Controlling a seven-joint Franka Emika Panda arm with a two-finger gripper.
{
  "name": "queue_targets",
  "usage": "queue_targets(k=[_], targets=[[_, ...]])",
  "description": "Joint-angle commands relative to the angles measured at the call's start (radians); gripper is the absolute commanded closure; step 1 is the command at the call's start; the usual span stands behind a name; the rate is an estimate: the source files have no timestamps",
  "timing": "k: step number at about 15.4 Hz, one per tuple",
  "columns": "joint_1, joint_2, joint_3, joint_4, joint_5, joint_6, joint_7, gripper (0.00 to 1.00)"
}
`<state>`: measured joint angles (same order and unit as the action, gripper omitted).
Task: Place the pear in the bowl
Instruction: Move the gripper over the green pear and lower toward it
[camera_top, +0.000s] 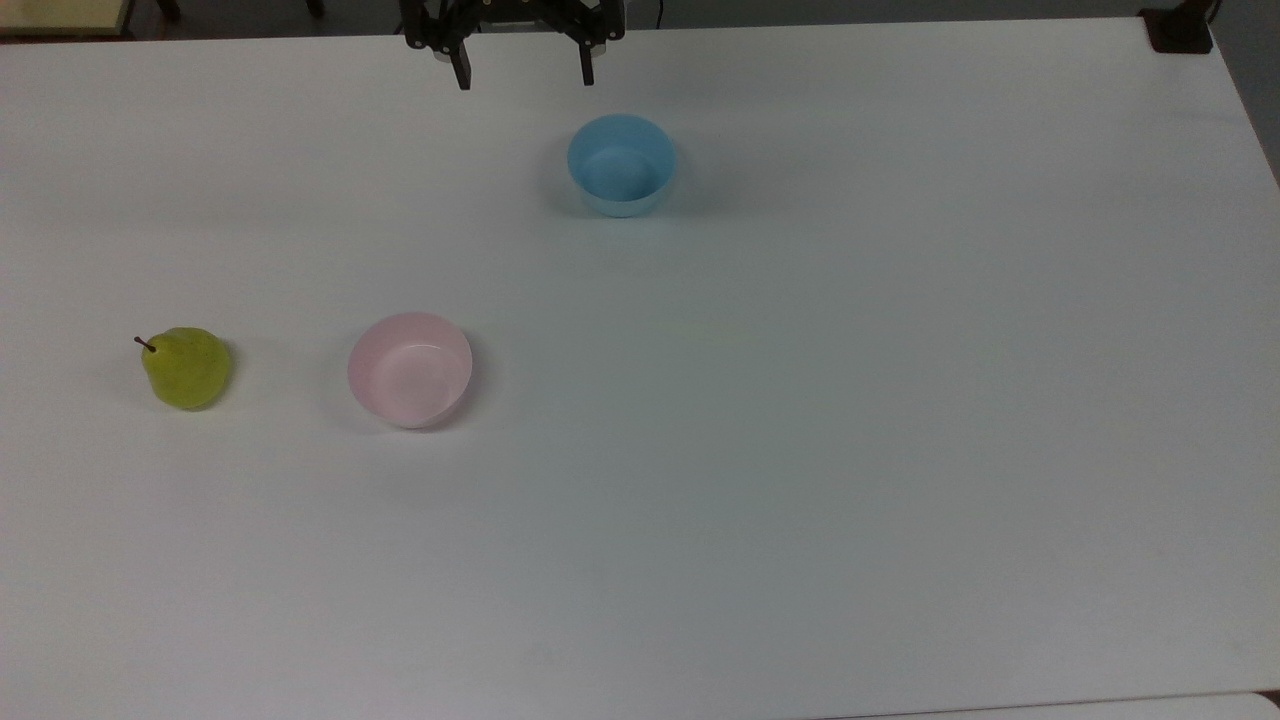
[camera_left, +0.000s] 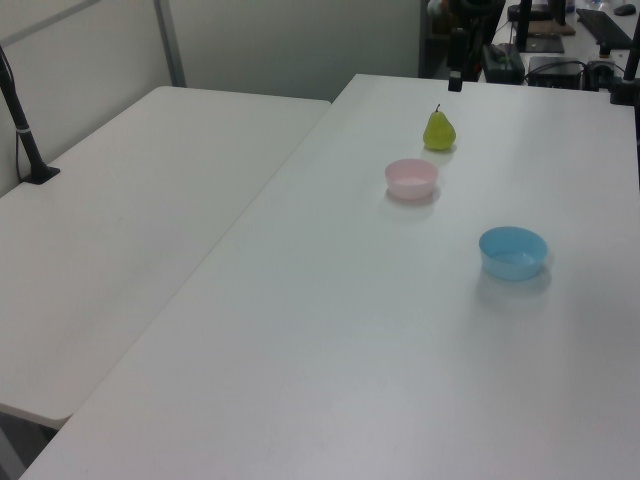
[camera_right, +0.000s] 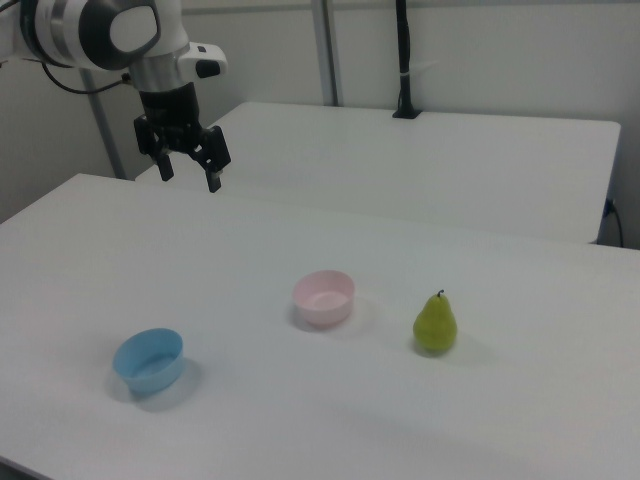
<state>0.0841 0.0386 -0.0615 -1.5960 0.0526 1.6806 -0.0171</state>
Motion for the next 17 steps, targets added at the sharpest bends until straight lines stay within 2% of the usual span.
queue_targets(k=[1,9,11,14,17], targets=[[0.016,-0.029,-0.015,-0.033,-0.002,0.025,-0.015,0.00],[0.008,-0.029,-0.017,-0.033,-0.007,0.024,-0.035,0.00],[-0.004,-0.025,-0.038,-0.032,-0.014,0.022,-0.160,0.00],[-0.058,0.001,-0.050,-0.024,-0.014,0.017,-0.453,0.00],[-0.148,0.062,-0.049,0.037,-0.034,0.019,-0.567,0.00]])
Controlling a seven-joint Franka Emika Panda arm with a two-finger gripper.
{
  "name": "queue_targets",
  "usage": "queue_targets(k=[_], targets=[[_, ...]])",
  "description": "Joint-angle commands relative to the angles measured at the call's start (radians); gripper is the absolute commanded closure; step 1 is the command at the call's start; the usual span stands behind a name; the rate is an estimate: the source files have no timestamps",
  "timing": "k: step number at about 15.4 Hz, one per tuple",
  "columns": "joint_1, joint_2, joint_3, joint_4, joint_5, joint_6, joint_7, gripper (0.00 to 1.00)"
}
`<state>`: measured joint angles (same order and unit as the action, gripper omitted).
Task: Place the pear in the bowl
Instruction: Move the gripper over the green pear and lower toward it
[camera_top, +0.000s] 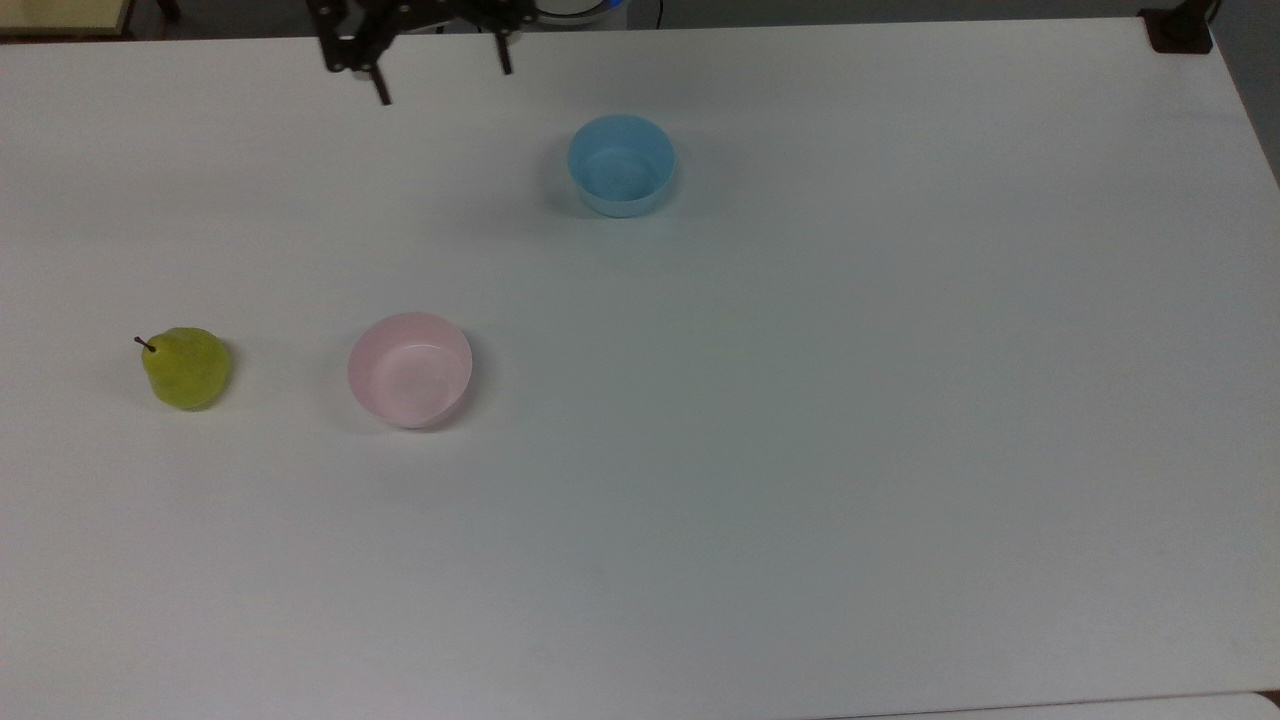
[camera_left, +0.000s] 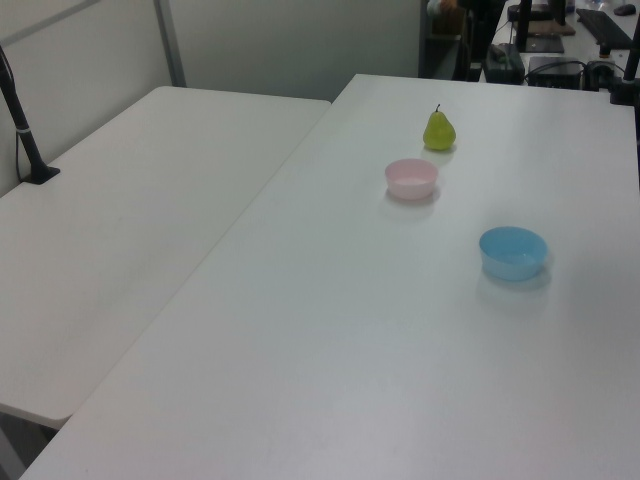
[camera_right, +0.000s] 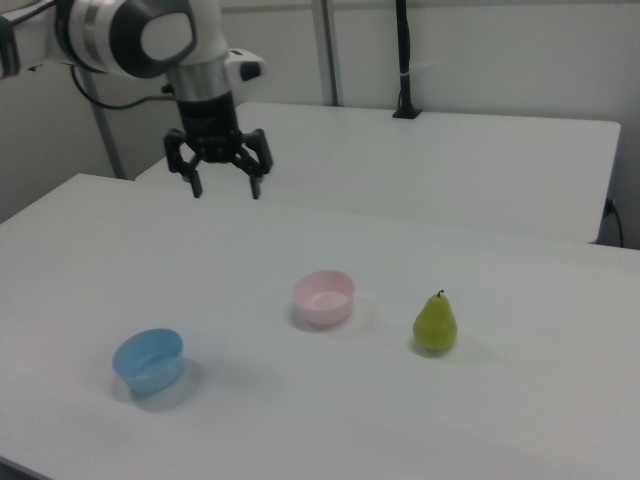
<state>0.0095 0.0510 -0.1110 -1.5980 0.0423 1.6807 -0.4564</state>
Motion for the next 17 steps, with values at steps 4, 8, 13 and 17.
queue_targets(k=[4,8,13,17], targets=[[-0.160,0.148,-0.009,0.127,-0.042,0.062,-0.137,0.00],[-0.192,0.251,-0.071,0.174,-0.036,0.192,-0.046,0.00],[-0.198,0.381,-0.131,0.185,-0.012,0.373,0.125,0.00],[-0.220,0.452,-0.142,0.177,0.042,0.468,0.202,0.00]])
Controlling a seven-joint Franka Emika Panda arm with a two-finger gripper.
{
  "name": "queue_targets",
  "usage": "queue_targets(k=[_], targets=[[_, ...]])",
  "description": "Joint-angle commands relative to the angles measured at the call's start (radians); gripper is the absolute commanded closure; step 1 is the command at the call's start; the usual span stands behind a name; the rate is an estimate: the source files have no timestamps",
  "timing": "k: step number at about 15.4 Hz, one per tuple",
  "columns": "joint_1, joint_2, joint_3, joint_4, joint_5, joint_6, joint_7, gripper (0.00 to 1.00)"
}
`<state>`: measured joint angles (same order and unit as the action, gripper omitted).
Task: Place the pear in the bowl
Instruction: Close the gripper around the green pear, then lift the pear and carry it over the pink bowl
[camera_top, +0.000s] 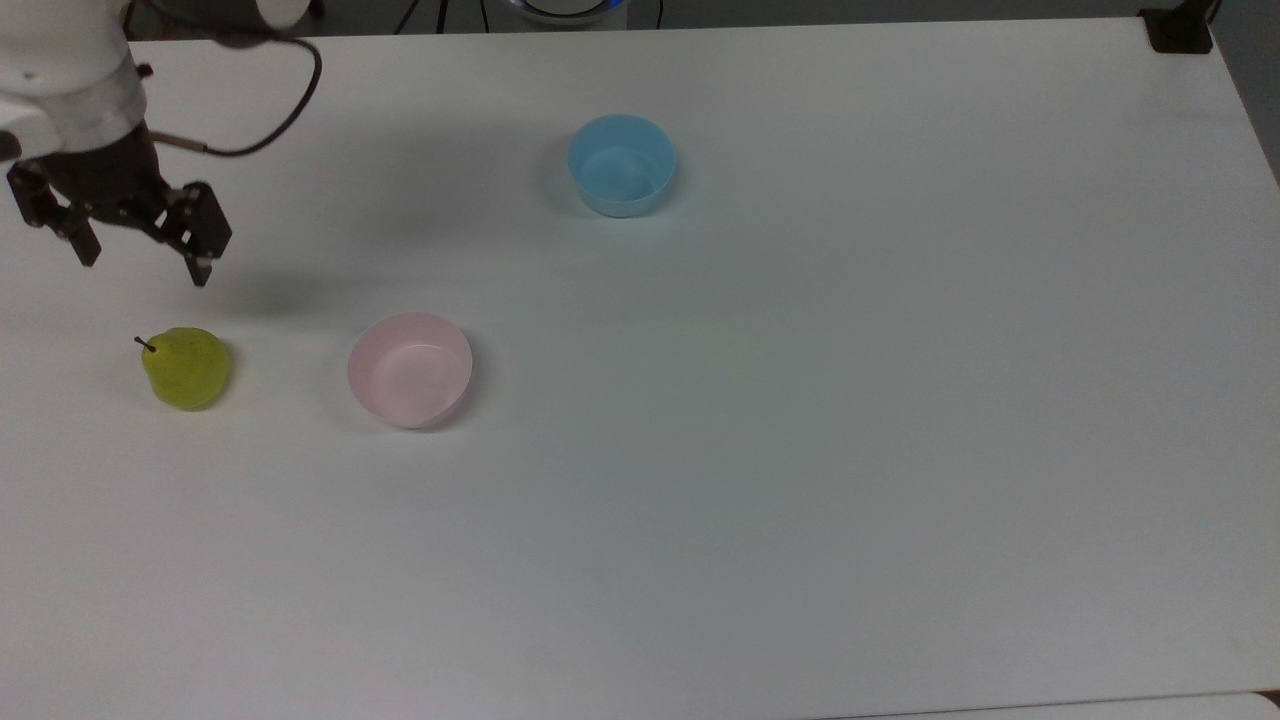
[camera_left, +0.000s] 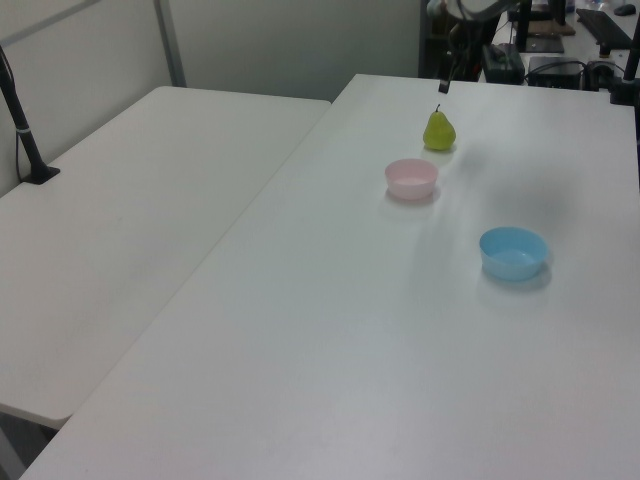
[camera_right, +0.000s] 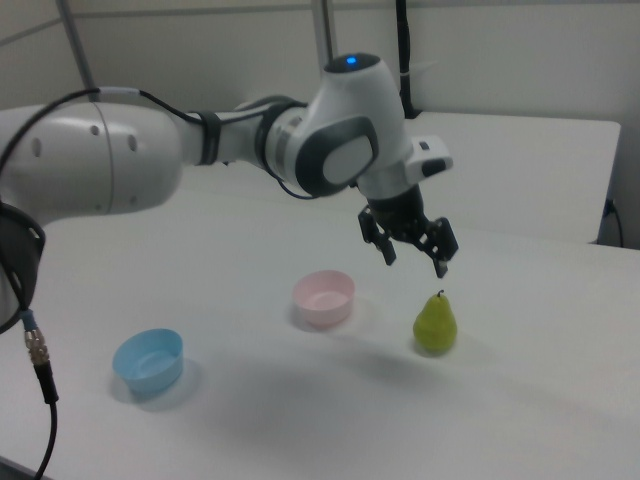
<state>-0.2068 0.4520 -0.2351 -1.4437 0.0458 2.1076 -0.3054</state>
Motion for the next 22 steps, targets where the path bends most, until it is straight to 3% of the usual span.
queue_targets(k=[1,5,14,15,17,19,20,21,22], targets=[[-0.006,0.068,-0.020,0.023,0.043,0.043,0.048,0.00],[0.004,0.129,-0.018,0.022,0.062,0.132,0.065,0.00],[0.009,0.201,-0.018,0.014,0.046,0.175,0.049,0.00],[0.007,0.212,-0.018,0.016,0.046,0.175,0.048,0.04],[0.007,0.220,-0.018,0.016,0.045,0.177,0.046,0.25],[0.009,0.220,-0.018,0.014,0.040,0.196,0.042,0.66],[0.009,0.220,-0.018,0.014,0.040,0.198,0.042,0.80],[0.009,0.218,-0.018,0.014,0.042,0.198,0.043,0.90],[0.009,0.217,-0.018,0.017,0.042,0.196,0.045,0.91]])
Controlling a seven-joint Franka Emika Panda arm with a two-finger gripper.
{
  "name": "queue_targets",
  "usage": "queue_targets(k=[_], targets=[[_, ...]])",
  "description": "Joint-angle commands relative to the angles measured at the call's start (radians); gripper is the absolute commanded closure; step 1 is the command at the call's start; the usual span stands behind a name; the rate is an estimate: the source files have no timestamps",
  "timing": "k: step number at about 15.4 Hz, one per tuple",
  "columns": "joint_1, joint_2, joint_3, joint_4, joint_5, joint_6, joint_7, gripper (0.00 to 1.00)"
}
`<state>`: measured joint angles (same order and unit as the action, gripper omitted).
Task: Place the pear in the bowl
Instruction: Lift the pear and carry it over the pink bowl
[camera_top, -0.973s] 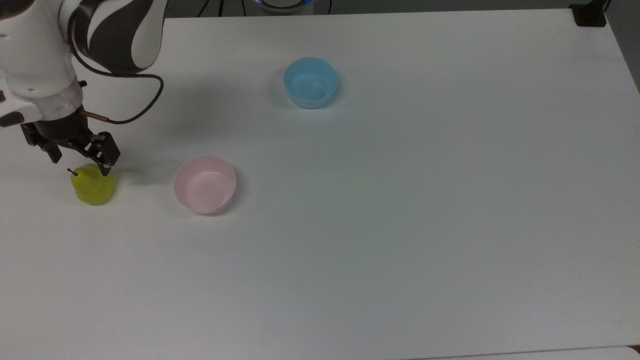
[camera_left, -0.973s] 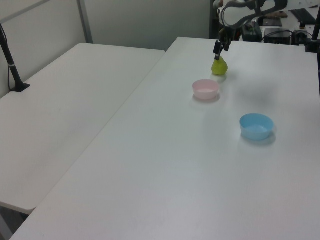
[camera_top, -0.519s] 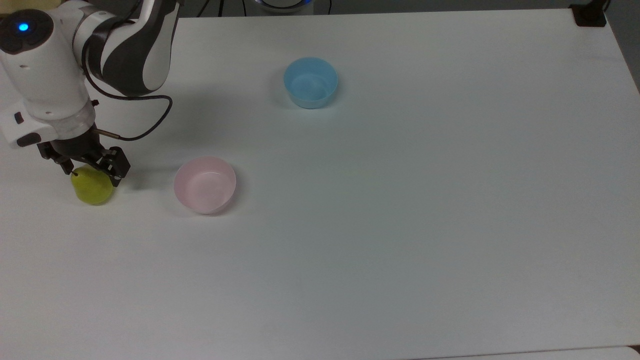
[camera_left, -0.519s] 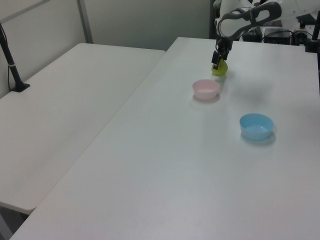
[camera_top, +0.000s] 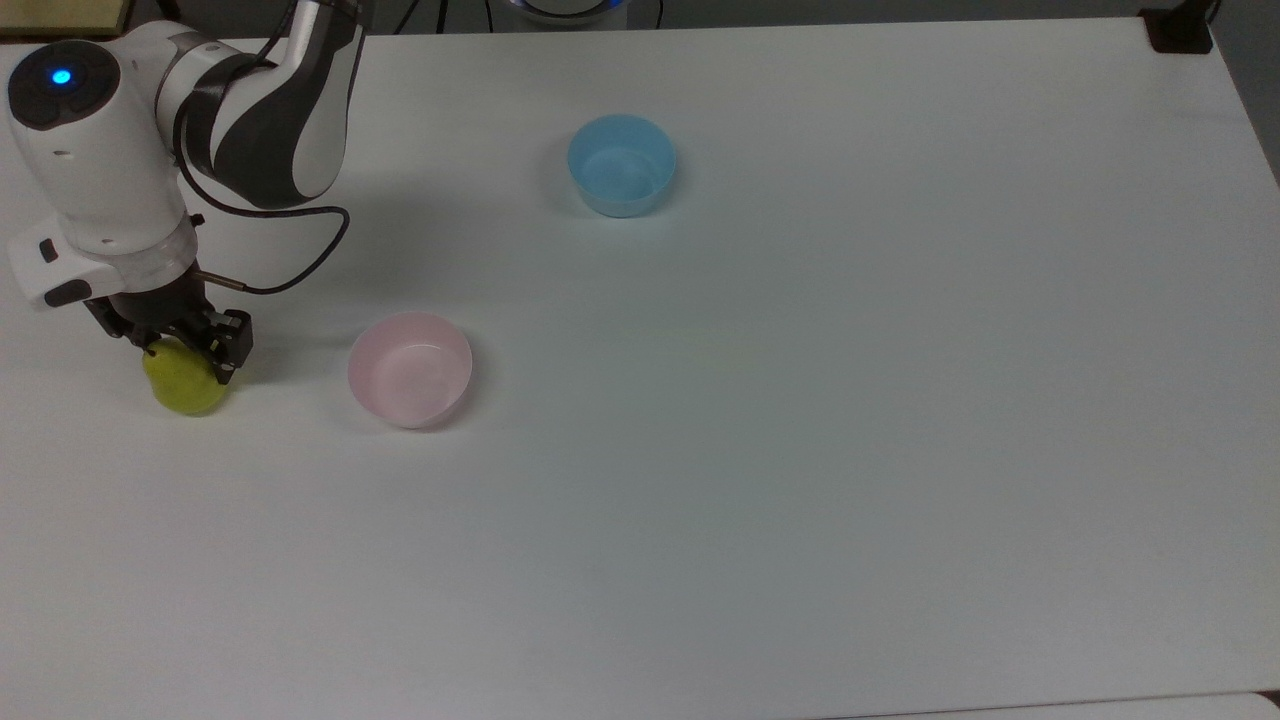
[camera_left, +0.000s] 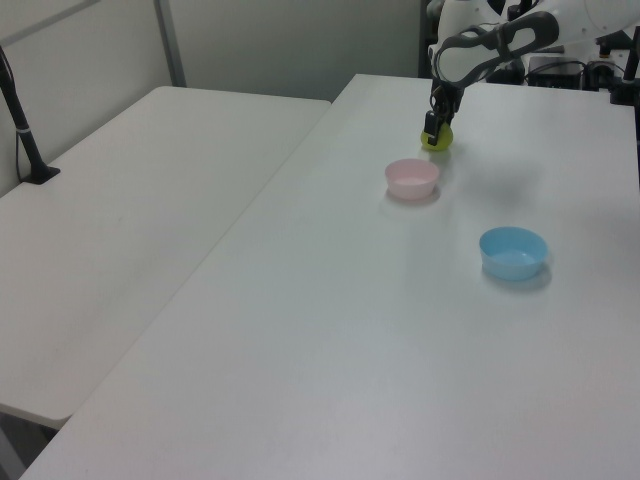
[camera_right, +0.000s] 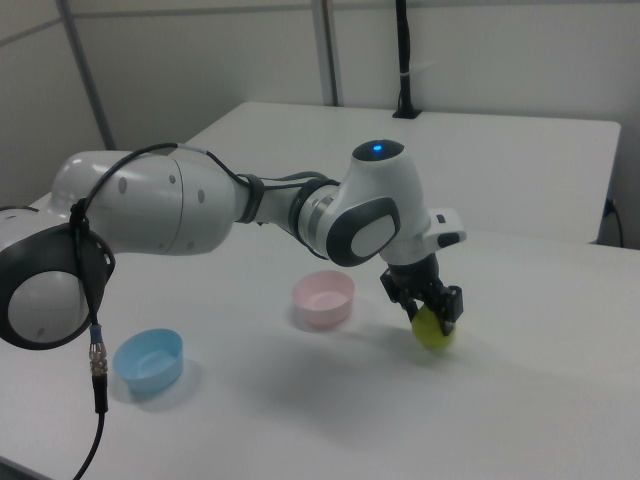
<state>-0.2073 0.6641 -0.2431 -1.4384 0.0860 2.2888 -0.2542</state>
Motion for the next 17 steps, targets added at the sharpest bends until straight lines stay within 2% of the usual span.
queue_targets(k=[1,5,8,11,17], targets=[[0.009,0.002,-0.010,0.013,0.004,0.012,-0.005,0.91],[0.009,-0.055,-0.002,0.024,0.011,-0.034,0.000,0.91],[0.012,-0.072,0.002,0.113,0.011,-0.156,0.004,0.90],[0.019,-0.112,0.013,0.136,0.017,-0.230,0.006,0.90],[0.035,-0.219,0.097,0.141,0.014,-0.354,0.062,0.87]])
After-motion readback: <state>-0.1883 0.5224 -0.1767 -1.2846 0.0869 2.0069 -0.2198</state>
